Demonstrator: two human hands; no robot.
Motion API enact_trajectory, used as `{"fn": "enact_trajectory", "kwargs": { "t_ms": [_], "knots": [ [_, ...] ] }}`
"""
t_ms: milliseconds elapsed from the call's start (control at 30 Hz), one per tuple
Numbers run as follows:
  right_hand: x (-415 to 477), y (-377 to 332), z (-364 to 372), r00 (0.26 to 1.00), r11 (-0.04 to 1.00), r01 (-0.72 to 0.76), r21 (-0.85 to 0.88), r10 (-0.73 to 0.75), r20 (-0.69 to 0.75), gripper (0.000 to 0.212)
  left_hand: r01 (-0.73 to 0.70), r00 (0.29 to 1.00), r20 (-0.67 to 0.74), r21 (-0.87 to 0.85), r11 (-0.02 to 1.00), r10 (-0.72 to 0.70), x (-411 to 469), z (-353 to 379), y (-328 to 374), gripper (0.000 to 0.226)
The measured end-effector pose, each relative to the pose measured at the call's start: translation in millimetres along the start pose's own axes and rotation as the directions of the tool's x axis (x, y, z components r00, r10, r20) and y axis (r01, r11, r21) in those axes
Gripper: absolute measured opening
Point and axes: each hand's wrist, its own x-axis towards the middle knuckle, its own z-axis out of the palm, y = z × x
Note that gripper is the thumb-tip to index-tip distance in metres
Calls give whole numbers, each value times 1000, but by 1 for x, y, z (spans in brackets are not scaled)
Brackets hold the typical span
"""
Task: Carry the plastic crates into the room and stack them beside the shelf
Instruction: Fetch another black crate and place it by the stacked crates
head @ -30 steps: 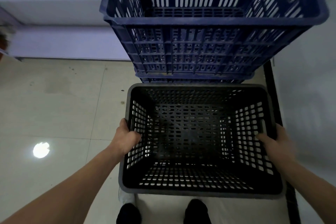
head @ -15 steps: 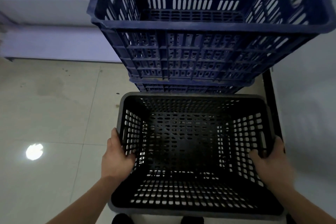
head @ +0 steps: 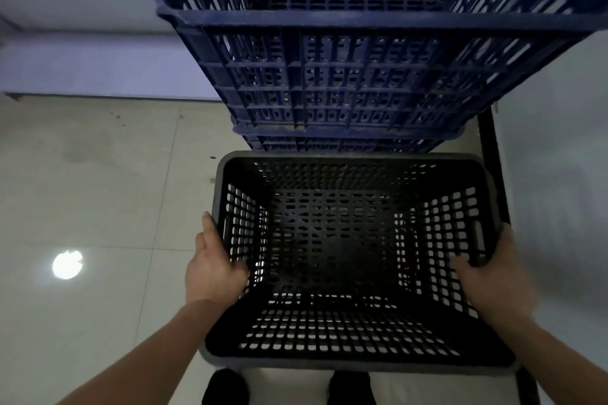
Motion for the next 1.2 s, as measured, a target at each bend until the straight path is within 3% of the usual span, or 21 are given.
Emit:
{"fn": "enact_trajectory", "kwargs": {
  "t_ms": [167, 400, 500, 600, 700, 1000, 1200],
  "knots": [
    [2, 10, -3, 997, 998, 49, -48, -46, 68, 107, -3, 1000, 5, -38, 999, 3, 2, 1, -5, 106],
    [14, 19, 1, 989, 990, 116, -75, -108, 101, 121, 9, 999, -42, -58, 998, -12, 1, 3, -14, 103],
    [16, 18, 3, 992, 990, 101, -102, -92, 91, 113, -2, 999, -35, -49, 999, 0, 4, 3, -11, 103],
    [11, 21, 6, 990, 980, 130, -151, -119, 80, 87, -31, 999, -40, -44, 999, 29, 1, 5, -17, 105],
    [13, 20, 7, 990, 977, 125, -172, -111, 92, 79, 14, 999, -34, -28, 1000, -15, 7, 4, -12, 105],
    [5, 22, 6, 990, 977, 142, -161, -140, 23, 117, -26, 999, -44, -29, 999, 25, 15, 3, -10, 103],
    [8, 22, 8, 992, 986, 123, -115, -122, 16, 111, -68, 996, -60, -35, 997, 66, 23, 3, -7, 101]
  ]
}}
